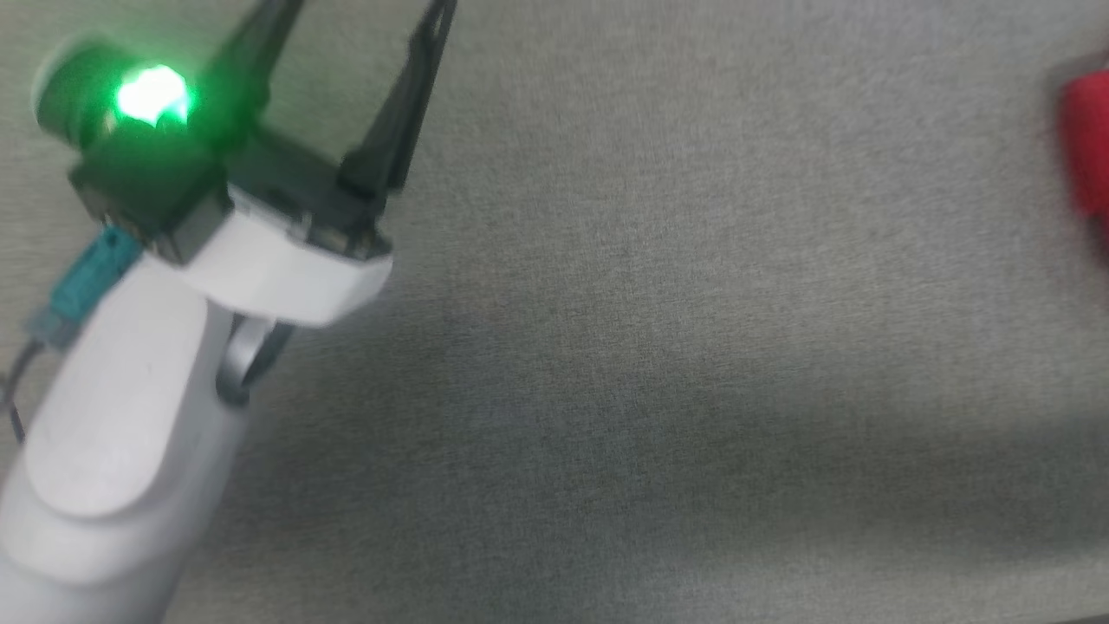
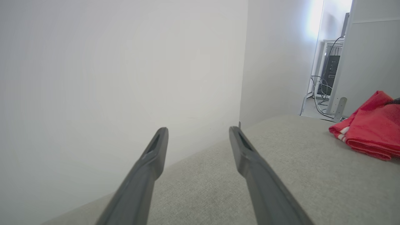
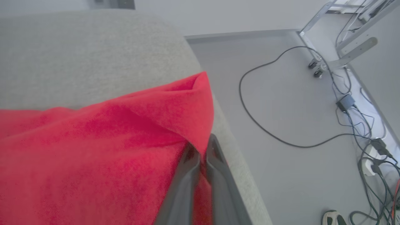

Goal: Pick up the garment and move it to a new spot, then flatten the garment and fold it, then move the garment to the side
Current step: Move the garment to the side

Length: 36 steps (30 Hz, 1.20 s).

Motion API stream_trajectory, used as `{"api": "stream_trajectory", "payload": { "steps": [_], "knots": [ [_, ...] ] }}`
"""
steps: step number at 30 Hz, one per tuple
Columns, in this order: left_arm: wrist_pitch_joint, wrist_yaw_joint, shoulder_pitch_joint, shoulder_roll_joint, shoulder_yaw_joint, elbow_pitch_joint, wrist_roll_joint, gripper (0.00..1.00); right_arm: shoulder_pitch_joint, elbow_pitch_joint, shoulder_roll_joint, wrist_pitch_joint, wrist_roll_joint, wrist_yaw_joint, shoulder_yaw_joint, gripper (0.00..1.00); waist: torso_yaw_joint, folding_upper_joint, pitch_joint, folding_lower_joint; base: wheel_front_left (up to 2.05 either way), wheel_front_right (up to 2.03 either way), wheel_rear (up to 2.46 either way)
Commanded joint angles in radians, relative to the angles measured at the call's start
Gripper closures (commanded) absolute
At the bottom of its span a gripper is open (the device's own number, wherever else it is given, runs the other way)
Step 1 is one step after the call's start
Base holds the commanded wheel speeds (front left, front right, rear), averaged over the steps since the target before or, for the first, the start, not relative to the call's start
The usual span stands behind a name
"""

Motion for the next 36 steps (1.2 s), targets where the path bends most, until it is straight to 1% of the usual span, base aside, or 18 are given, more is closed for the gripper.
{"api": "stream_trajectory", "payload": {
  "steps": [1, 4, 8, 13, 17, 18, 19, 20, 23, 27, 28, 33, 36],
  "knots": [
    [-0.004, -0.002, -0.055, 0.009, -0.02, 0.0, -0.004, 0.0, -0.057, 0.046, -0.01, -0.041, -0.027, -0.001, -0.005, 1.0, -0.021, 0.0, 0.067, 0.0, 0.0, 0.0, 0.0],
    [-0.004, -0.002, -0.13, 0.022, -0.048, 0.007, -0.008, 0.0, -0.138, 0.134, -0.024, -0.109, -0.074, -0.001, 0.004, 1.0, -0.024, 0.0, 0.097, 0.0, 0.0, 0.0, 0.0],
    [-0.004, -0.002, -0.188, 0.033, -0.068, 0.015, -0.015, 0.0, -0.224, 0.233, -0.02, -0.193, -0.153, -0.001, 0.047, 1.0, -0.027, 0.0, 0.12, 0.0, 0.0, 0.0, 0.0],
    [-0.004, -0.002, -0.212, 0.052, -0.08, 0.019, -0.019, 0.0, -0.305, 0.358, -0.01, -0.293, -0.23, -0.002, 0.074, 1.0, -0.032, 0.0, 0.135, 0.0, 0.0, 0.0, 0.0],
    [-0.004, -0.002, -0.206, 0.062, -0.078, 0.027, -0.023, 0.0, -0.352, 0.45, 0.01, -0.348, -0.275, -0.001, 0.089, 1.0, -0.034, 0.0, 0.134, 0.0, 0.0, 0.0, 0.0],
    [-0.004, -0.002, -0.199, 0.061, -0.076, 0.029, -0.024, 0.0, -0.36, 0.468, 0.012, -0.362, -0.282, -0.001, 0.095, 0.82, -0.036, 0.0, 0.129, 0.0, 0.0, 0.0, 0.0],
    [-0.004, -0.002, -0.192, 0.058, -0.075, 0.031, -0.025, 0.0, -0.366, 0.487, 0.018, -0.374, -0.283, -0.001, 0.103, 0.53, -0.036, 0.0, 0.122, 0.0, 0.0, 0.0, 0.0],
    [-0.004, -0.002, -0.183, 0.056, -0.074, 0.032, -0.026, 0.0, -0.369, 0.502, 0.024, -0.389, -0.282, -0.001, 0.109, 0.01, -0.036, 0.0, 0.113, 0.0, 0.0, 0.0, 0.0],
    [-0.004, -0.002, -0.147, 0.045, -0.057, 0.042, -0.026, 0.0, -0.365, 0.533, 0.034, -0.424, -0.272, -0.001, 0.14, 0.0, -0.031, 0.0, 0.074, 0.0, 0.0, 0.0, 0.0],
    [-0.004, -0.002, -0.073, 0.018, -0.02, 0.058, -0.028, 0.0, -0.337, 0.545, 0.036, -0.465, -0.244, -0.001, 0.193, 0.0, -0.019, 0.0, 0.001, 0.0, 0.0, 0.0, 0.0],
    [-0.004, -0.002, -0.073, 0.018, -0.02, 0.058, -0.028, 0.0, -0.337, 0.545, 0.036, -0.465, -0.244, -0.001, 0.193, 0.0, -0.019, 0.0, 0.001, 0.0, 0.0, 0.0, 0.0],
    [-0.004, -0.002, 0.048, -0.015, 0.034, 0.082, -0.032, 0.0, -0.276, 0.504, 0.06, -0.486, -0.193, -0.001, 0.311, 0.0, 0.008, 0.0, -0.102, 0.0, 0.0, 0.0, 0.0],
    [-0.004, -0.002, 0.127, -0.042, 0.073, 0.088, -0.034, 0.0, -0.225, 0.462, 0.09, -0.503, -0.154, -0.001, 0.376, 0.0, 0.028, 0.0, -0.169, 0.0, 0.0, 0.0, 0.0]
  ]
}}
